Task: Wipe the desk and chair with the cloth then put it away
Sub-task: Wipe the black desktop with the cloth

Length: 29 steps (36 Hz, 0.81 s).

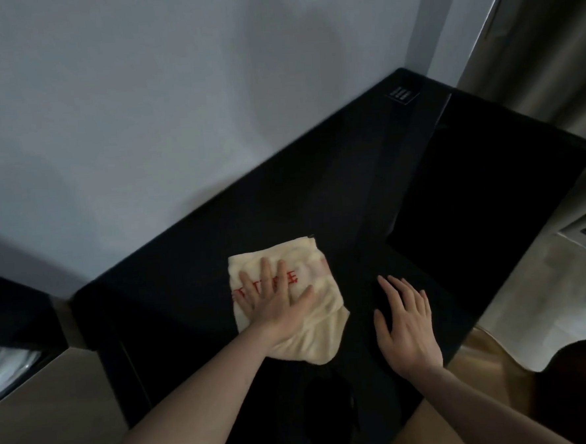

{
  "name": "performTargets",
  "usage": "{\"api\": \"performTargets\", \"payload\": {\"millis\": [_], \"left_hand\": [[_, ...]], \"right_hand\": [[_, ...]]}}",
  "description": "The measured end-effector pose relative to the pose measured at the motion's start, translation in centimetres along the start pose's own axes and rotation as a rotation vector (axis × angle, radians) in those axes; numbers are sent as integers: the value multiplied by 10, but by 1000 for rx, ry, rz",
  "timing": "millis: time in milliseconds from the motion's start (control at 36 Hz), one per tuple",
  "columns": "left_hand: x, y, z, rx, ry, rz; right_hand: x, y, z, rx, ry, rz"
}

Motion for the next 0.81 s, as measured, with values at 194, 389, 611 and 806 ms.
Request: {"api": "performTargets", "payload": {"millis": [194, 389, 611, 806], "left_hand": [[55, 41, -26, -19, -153, -849], [139, 60, -48, -299, -150, -501], [126, 66, -31, -224, -155, -237], [62, 65, 0, -117, -214, 8]], "right_hand": [[85, -15, 6, 12, -11, 59], [179, -102, 17, 366, -23, -50], [146, -101, 37, 396, -76, -182], [90, -66, 79, 380, -201, -179]]}}
Point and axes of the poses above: each hand's wrist, its own z-axis towards the middle knuckle, its own y-axis out of the back of the hand, x = y × z, the point moved 8 cm from there along z, towards the middle knuckle, and after that the axes turned 5 degrees about z, right-handed, at the moved point
